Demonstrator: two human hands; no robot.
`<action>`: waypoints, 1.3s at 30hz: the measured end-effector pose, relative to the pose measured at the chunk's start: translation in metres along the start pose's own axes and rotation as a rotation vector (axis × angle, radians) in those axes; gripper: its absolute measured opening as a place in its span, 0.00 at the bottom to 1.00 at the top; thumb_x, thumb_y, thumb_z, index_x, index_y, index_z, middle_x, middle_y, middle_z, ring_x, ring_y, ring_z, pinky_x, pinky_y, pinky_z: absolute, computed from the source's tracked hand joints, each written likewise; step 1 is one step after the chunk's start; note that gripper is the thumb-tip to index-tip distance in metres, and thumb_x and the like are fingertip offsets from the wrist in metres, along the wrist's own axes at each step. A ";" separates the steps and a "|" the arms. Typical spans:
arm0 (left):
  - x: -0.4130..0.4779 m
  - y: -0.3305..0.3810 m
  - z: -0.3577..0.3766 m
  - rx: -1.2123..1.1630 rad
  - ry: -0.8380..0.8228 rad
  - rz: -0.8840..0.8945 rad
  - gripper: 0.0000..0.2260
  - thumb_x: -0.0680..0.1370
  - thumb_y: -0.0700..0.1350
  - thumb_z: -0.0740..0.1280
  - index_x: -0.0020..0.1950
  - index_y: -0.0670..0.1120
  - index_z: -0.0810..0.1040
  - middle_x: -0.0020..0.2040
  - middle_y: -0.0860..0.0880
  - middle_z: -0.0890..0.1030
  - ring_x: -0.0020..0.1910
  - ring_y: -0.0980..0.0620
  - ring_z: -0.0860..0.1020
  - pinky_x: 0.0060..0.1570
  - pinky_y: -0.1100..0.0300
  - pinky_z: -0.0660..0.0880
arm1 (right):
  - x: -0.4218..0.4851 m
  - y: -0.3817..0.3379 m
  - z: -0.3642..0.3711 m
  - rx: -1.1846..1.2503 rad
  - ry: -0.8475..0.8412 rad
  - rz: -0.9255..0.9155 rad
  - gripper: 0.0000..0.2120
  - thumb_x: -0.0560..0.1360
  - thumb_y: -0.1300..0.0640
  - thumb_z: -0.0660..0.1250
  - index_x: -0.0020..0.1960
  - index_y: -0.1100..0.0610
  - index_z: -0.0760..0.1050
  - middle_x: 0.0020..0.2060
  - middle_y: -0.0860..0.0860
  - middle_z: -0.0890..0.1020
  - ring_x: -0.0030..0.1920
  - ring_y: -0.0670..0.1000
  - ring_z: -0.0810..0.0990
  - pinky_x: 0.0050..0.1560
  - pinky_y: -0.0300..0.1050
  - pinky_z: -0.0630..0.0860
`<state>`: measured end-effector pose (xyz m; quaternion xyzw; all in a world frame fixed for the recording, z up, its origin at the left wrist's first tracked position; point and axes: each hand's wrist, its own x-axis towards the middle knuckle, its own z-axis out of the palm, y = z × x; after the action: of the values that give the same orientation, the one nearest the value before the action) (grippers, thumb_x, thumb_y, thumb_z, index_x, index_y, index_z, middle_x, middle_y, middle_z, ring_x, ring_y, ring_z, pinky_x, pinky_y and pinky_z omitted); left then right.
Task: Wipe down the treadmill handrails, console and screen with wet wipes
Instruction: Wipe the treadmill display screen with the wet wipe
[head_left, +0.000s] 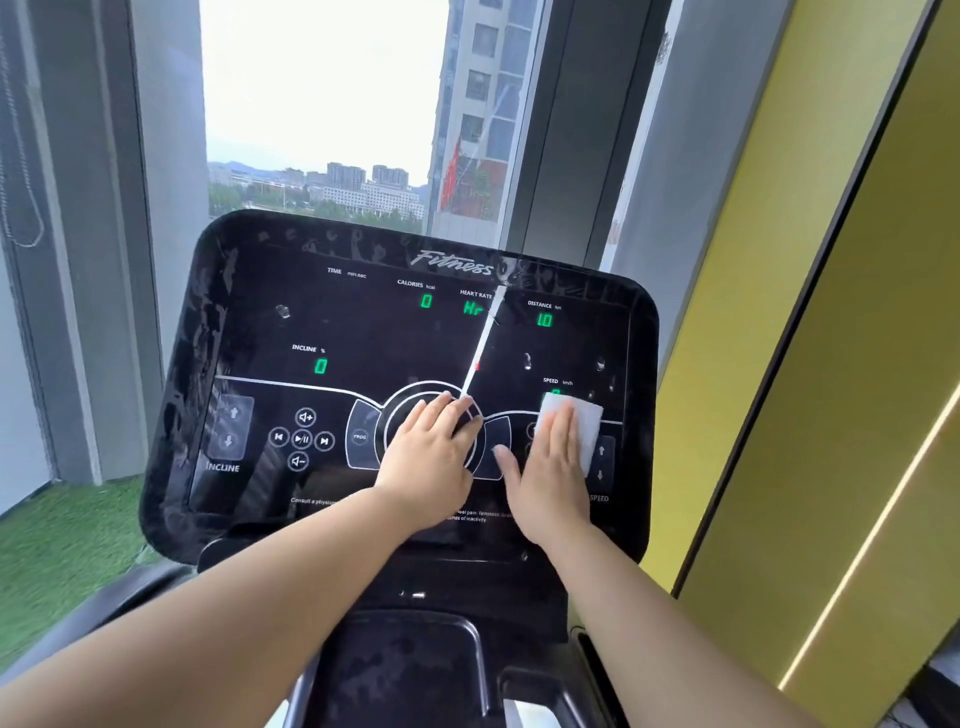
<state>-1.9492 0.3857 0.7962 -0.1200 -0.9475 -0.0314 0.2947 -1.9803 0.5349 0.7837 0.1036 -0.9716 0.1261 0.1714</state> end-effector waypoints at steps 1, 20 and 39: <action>0.002 0.001 -0.002 -0.004 -0.018 -0.001 0.26 0.72 0.45 0.62 0.71 0.44 0.69 0.73 0.43 0.65 0.74 0.42 0.61 0.72 0.49 0.53 | -0.001 -0.005 0.006 0.005 -0.018 -0.039 0.41 0.76 0.34 0.39 0.74 0.62 0.30 0.72 0.55 0.28 0.74 0.51 0.30 0.76 0.48 0.42; 0.014 -0.002 -0.008 0.079 -0.052 -0.001 0.28 0.76 0.49 0.60 0.76 0.47 0.59 0.77 0.49 0.55 0.73 0.47 0.60 0.73 0.54 0.50 | 0.007 0.018 0.004 -0.181 -0.086 -0.336 0.35 0.72 0.34 0.29 0.70 0.53 0.24 0.68 0.46 0.23 0.69 0.46 0.23 0.66 0.40 0.24; 0.044 0.009 -0.018 0.133 -0.141 0.031 0.28 0.79 0.49 0.57 0.77 0.48 0.53 0.78 0.49 0.48 0.77 0.47 0.46 0.74 0.53 0.43 | 0.022 0.062 -0.025 -0.080 -0.065 -0.072 0.33 0.79 0.39 0.39 0.73 0.54 0.27 0.73 0.49 0.29 0.70 0.44 0.27 0.73 0.43 0.32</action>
<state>-1.9720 0.4008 0.8360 -0.1166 -0.9639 0.0449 0.2350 -2.0082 0.5966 0.8013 0.1356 -0.9765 0.0777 0.1482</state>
